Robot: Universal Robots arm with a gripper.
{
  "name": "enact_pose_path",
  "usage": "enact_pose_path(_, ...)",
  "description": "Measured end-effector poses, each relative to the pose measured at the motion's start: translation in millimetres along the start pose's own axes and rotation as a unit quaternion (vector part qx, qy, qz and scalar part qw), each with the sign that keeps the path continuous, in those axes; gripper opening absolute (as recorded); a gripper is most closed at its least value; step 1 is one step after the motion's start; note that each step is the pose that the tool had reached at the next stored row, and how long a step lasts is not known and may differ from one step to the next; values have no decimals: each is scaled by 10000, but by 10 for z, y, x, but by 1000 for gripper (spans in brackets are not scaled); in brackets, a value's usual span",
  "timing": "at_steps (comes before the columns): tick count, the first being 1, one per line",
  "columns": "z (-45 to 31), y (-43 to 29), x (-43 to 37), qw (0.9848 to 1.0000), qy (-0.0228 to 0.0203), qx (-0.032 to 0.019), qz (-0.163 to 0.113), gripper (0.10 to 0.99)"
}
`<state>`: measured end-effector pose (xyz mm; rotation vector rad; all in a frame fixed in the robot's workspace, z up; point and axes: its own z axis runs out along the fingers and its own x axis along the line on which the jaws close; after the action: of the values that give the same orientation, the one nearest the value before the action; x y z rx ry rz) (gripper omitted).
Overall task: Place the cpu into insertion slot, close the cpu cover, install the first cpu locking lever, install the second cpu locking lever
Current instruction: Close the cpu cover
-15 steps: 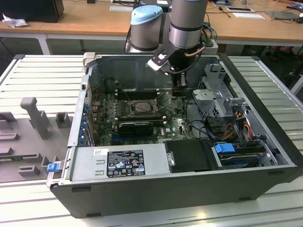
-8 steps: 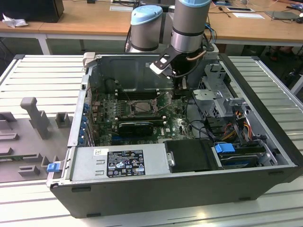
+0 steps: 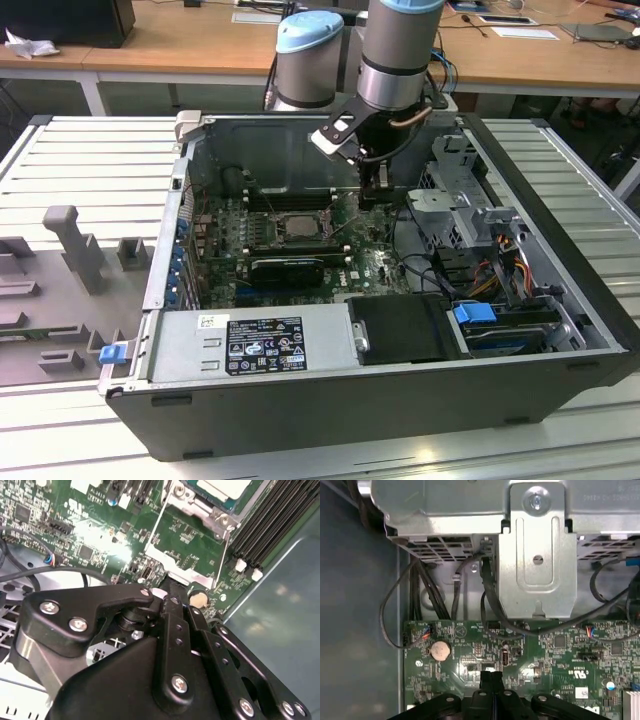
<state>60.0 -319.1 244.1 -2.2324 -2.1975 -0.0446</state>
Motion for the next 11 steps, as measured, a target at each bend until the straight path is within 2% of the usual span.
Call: enact_pose_path(11,-1,-127,-1,10000,1,-1,-4,106)
